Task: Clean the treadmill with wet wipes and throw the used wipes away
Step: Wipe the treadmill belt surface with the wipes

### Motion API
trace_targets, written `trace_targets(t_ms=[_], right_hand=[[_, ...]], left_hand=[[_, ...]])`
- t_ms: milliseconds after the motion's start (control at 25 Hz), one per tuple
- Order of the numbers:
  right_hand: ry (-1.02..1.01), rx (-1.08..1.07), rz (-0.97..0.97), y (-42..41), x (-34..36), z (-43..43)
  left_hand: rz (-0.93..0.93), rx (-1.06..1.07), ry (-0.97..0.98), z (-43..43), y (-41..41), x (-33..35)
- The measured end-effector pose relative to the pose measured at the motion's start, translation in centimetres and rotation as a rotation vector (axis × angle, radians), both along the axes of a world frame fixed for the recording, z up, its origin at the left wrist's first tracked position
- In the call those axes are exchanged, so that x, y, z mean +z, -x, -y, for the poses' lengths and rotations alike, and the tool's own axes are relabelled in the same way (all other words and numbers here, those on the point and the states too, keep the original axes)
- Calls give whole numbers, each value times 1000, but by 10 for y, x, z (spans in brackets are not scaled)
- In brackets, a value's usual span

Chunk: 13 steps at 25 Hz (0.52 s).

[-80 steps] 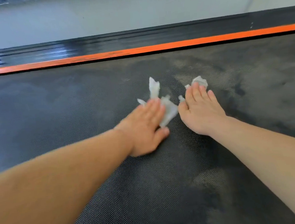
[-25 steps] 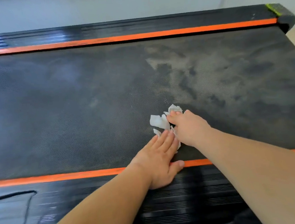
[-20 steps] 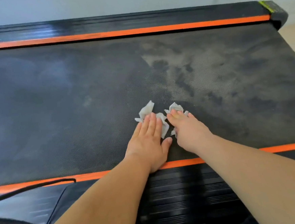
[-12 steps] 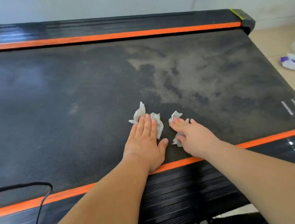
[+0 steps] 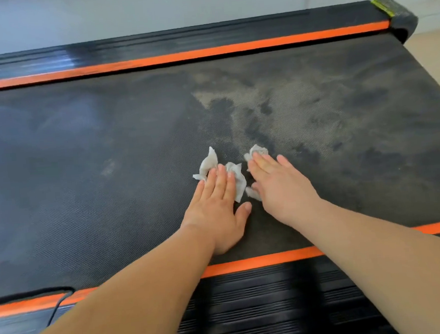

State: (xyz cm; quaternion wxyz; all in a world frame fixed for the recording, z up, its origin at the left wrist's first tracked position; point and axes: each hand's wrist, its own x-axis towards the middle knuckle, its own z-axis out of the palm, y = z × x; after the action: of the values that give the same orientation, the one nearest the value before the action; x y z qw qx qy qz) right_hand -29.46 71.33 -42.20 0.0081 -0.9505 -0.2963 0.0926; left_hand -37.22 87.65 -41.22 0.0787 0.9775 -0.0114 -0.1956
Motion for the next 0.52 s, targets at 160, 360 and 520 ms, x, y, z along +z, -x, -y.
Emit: trace_targets(t_ms=[160,360,520], right_hand=[[50,-214,46,-12,-1,30],[158,-114,194,12,19,22],[176,-148,-72,33,43,28]], left_hand=[[-6,92,6,3,-23,-4],[0,-308,22,25,9,-2],[3,-126,-35,13,21,-1]])
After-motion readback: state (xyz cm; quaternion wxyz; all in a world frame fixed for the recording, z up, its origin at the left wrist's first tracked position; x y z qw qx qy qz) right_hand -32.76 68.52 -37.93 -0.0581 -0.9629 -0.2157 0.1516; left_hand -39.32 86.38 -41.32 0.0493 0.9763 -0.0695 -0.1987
